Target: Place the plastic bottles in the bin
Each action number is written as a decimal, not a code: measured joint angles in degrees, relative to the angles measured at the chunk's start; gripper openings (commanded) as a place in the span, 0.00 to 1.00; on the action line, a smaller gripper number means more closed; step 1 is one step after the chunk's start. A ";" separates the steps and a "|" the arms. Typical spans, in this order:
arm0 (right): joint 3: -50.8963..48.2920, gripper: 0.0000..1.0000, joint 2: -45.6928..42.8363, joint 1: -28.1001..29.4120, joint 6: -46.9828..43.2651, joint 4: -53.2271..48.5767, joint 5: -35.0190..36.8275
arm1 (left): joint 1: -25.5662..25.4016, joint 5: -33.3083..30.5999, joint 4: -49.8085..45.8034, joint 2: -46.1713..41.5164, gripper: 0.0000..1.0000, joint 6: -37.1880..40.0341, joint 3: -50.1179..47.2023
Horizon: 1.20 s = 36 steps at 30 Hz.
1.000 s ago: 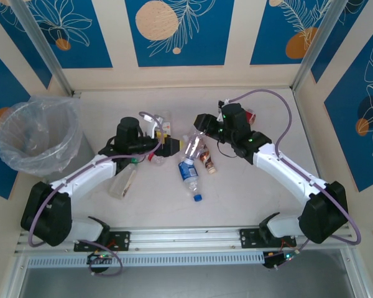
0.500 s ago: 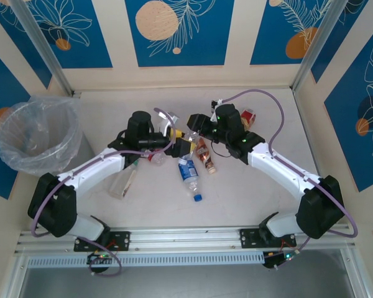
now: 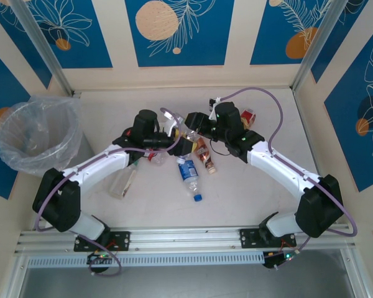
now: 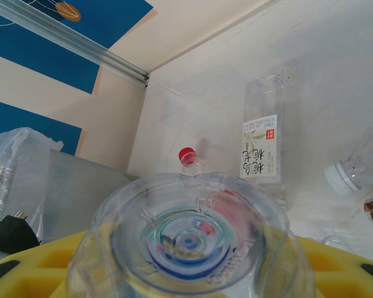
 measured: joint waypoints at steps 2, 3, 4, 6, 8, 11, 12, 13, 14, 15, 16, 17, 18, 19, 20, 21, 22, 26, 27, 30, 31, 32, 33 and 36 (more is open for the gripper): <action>0.00 0.54 0.00 0.00 -0.02 0.00 0.20 | -0.02 -0.20 -0.22 0.00 0.61 -0.02 0.07; 0.00 0.56 0.00 0.00 -0.11 -0.02 0.22 | -0.02 -0.31 -0.50 0.00 0.59 -0.02 0.13; 0.00 0.57 0.00 0.00 -0.17 -0.04 0.22 | -0.02 -0.44 -0.61 0.00 0.58 -0.02 0.15; 0.00 0.59 0.00 0.00 -0.35 -0.09 0.22 | -0.02 -0.63 -0.76 0.00 0.57 0.00 0.22; 0.00 0.62 0.00 0.00 -0.42 -0.09 0.26 | -0.02 -0.66 -0.76 0.00 0.56 0.00 0.22; 0.00 0.69 0.00 0.00 -0.50 -0.11 0.26 | -0.04 -0.90 -0.90 0.00 0.56 0.07 0.22; 0.00 0.72 -0.02 0.00 -0.50 -0.24 0.26 | -0.02 -1.11 -0.96 0.00 0.56 0.07 0.24; 0.00 0.76 -0.04 0.00 -0.81 -0.31 0.28 | -0.02 -1.27 -0.98 0.00 0.55 0.07 0.26; 0.04 0.80 -0.13 -0.02 -0.94 -0.63 0.48 | -0.02 -1.53 -1.05 0.00 0.55 0.04 0.28; 0.09 0.84 -0.33 -0.15 -1.22 -1.05 0.79 | -0.02 -1.90 -1.11 0.00 0.55 0.04 0.33; 0.09 0.90 -0.63 -0.28 -1.62 -1.49 1.05 | -0.02 -2.23 -1.14 0.00 0.55 0.04 0.35; 0.11 1.00 -1.27 -0.42 -1.86 -2.25 1.60 | -0.02 -2.69 -1.16 0.00 0.55 0.04 0.39; 0.09 0.99 -2.12 -0.57 -2.34 -2.97 2.51 | -0.02 -3.32 -1.22 0.00 0.55 0.00 0.42; 0.09 1.00 -3.10 -0.79 -2.75 -3.54 3.39 | -0.02 -3.98 -1.33 0.00 0.55 0.00 0.46; 0.09 1.00 -4.46 -1.09 -2.99 -4.15 4.52 | 0.04 -4.87 -2.08 0.00 0.54 0.00 0.72; 0.04 1.00 -6.12 -1.51 -3.19 -4.72 5.92 | 0.15 -5.88 -2.82 0.00 0.54 0.00 1.07; -0.17 0.99 -7.85 -1.92 -3.37 -4.85 7.15 | 0.31 -6.75 -3.56 0.00 0.55 -0.02 1.42; -2.80 1.00 -15.74 -4.52 -4.35 -4.59 11.37 | 1.38 -12.13 -8.37 -0.07 0.54 -0.20 4.46; -3.63 1.00 -17.31 -5.22 -4.52 -4.50 12.17 | 1.86 -13.84 -10.25 -0.09 0.54 -0.22 5.68; -6.27 1.00 -20.00 -7.28 -4.74 -4.57 13.99 | 3.85 -19.12 -15.91 -0.50 0.54 -0.22 9.33; -7.04 1.00 -20.28 -7.76 -4.79 -4.63 14.25 | 4.52 -20.59 -17.35 -0.92 0.54 -0.22 10.21; -7.74 1.00 -20.35 -8.28 -4.98 -4.81 14.40 | 5.51 -22.34 -19.32 -1.51 0.54 -0.22 11.26; -8.37 1.00 -20.33 -8.70 -5.07 -4.90 14.43 | 6.51 -23.87 -21.18 -2.21 0.54 -0.24 12.24; -9.64 1.00 -19.98 -9.70 -5.44 -5.77 14.40 | 10.29 -28.46 -27.54 -4.33 0.54 -0.20 16.20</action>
